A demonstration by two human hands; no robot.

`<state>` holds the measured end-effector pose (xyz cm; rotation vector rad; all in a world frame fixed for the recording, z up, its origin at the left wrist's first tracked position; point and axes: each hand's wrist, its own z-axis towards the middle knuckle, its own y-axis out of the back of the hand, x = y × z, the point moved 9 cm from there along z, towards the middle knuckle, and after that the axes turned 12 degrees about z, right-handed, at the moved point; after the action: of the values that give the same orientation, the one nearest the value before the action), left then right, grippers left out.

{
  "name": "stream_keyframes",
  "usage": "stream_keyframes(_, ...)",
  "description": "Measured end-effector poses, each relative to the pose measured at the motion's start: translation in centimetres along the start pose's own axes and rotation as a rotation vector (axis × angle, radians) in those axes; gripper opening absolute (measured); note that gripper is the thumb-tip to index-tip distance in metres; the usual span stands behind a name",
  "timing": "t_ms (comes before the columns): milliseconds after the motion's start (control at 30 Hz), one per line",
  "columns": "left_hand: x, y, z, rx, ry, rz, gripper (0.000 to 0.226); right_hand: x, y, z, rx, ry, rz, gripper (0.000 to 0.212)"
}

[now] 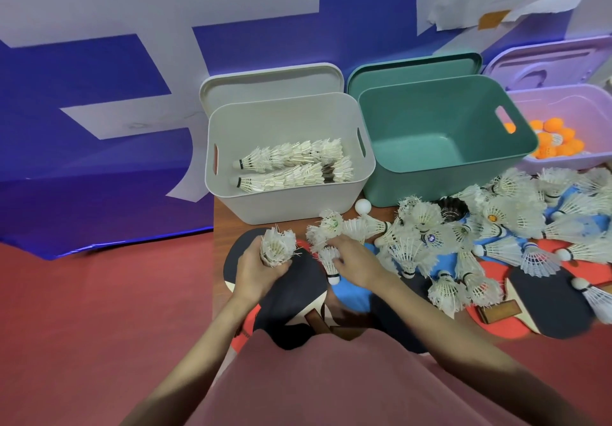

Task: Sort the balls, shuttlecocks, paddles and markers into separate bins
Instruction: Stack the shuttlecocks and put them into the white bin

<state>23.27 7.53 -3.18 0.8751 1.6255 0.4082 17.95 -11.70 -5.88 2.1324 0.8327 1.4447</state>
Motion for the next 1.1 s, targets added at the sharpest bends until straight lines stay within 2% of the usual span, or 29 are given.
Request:
stream_keyframes(67, -0.2, -0.1, 0.0, 0.001, 0.001, 0.015, 0.037, -0.1, -0.4, 0.2, -0.002, -0.025, -0.011, 0.04)
stream_keyframes(233, -0.5, 0.5, -0.5, -0.027, -0.026, 0.08, 0.037, 0.2, 0.8, -0.6, -0.007, -0.024, 0.047, 0.014)
stream_keyframes(433, -1.1, 0.0, -0.6, -0.009, -0.065, 0.16, 0.033, 6.1, 8.3, -3.7, -0.369, 0.341, 0.374, 0.006)
stream_keyframes(533, -2.3, -0.7, -0.5, 0.022, -0.124, 0.145, 0.032, 7.1, 8.5, -3.9, -0.36, 0.403, 0.46, 0.007)
stream_keyframes(700, -5.0, -1.5, -0.9, 0.045, -0.22, 0.012, 0.045, 7.1, 4.8, -3.3, -0.176, 0.398, 0.42, 0.011)
stream_keyframes(800, -5.9, -1.4, -1.2, 0.064, -0.284, -0.034, 0.055, 6.7, 3.9, -3.3, -0.102, 0.361, 0.49, 0.012)
stream_keyframes(867, -5.5, -1.2, -1.2, 0.068, -0.278, -0.032, 0.054, 6.0, 4.7, -3.4, -0.153, 0.338, 0.554, 0.016)
stream_keyframes(967, -4.4, -1.3, -1.1, 0.082, -0.223, -0.037, 0.051, 3.1, 7.4, -3.2, -0.372, 0.263, 0.603, 0.022)
stream_keyframes(1033, -3.9, -1.3, -1.1, 0.081, -0.211, -0.041, 0.052, 0.6, 8.4, -2.5, -0.442, 0.186, 0.492, 0.025)
stream_keyframes(1100, -3.9, -1.2, -1.1, 0.076, -0.209, -0.052, 0.054, -1.8, 7.9, -1.4, -0.391, 0.107, 0.307, 0.033)
